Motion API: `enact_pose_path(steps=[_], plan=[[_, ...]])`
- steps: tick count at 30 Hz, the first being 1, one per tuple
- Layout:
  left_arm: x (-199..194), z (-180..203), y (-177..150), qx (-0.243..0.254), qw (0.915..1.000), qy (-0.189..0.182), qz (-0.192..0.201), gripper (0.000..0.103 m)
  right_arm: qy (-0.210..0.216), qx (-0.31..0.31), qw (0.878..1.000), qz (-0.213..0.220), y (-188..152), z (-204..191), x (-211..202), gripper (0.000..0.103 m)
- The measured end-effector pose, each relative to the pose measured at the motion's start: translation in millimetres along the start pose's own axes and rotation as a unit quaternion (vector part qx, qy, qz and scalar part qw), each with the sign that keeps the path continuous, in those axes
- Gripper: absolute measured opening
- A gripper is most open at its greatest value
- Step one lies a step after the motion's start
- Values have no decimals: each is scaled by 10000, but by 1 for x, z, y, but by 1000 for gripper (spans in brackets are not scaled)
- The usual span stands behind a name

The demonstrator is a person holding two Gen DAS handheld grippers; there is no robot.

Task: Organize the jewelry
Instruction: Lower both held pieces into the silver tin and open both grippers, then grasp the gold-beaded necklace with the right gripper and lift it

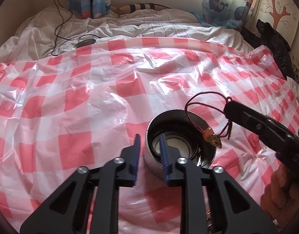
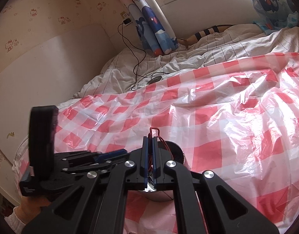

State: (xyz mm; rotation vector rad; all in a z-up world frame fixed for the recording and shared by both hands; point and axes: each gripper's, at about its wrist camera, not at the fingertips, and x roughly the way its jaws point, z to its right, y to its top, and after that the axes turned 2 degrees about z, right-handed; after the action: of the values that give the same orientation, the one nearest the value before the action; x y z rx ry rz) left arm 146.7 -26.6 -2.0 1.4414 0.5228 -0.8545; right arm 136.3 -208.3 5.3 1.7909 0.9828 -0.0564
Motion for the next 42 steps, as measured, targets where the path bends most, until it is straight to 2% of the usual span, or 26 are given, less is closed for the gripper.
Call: enact_pose_path(steps=[1,4,5,6,7,11,15,20,22,24,27,30,33,39,42], plan=[[-8,-6,-3,-105,9999,10,75,46,-7,-43,10000,-79,-2,-2,6,5],[-28,-21,-16,-386,9991,-17,171,46,-59,-167,9989,-430,-12,-9,26,7],[-33,-25,-20,-462,9988,-17,183,46,-53,-176,9980,-607,-17,-10,33,23],[-37,-28,-24,-509,9985,-25,186,47,-37,-161,9976,-671,-21,-11,36,47],[-40,-30,-29,-535,9984,-22,187,47,-24,-156,9979,-624,-23,-12,33,51],[-48,-34,-49,-589,9982,-3,132,52,-238,-294,9987,-330,-23,-17,0,51],[-51,-33,-76,-658,9978,-6,-8,57,-774,-257,9965,-174,-27,-13,-45,54],[-52,-24,-109,-708,9972,-183,-143,58,-1143,53,9932,-226,-75,1,-100,55],[-49,-14,-111,-564,9980,-233,-185,58,-1269,150,9914,-291,-95,3,-112,55],[-52,-3,-109,-436,9986,-288,-94,58,-1264,149,9907,-473,-99,1,-108,55],[-53,9,-111,-273,9987,-427,-92,61,-996,59,9935,-542,-97,-8,-102,55],[-46,16,-111,-158,9988,-441,-134,62,-1206,-202,9906,-616,-100,-14,-96,55],[-41,22,-110,-132,9976,-670,-141,62,-1334,-168,9885,-686,-102,-9,-92,55],[-52,58,-115,768,9930,-884,152,61,-1266,128,9897,-654,-100,3,-94,55],[-54,68,-118,979,9909,-901,188,61,-1140,166,9908,-715,-101,4,-91,55]])
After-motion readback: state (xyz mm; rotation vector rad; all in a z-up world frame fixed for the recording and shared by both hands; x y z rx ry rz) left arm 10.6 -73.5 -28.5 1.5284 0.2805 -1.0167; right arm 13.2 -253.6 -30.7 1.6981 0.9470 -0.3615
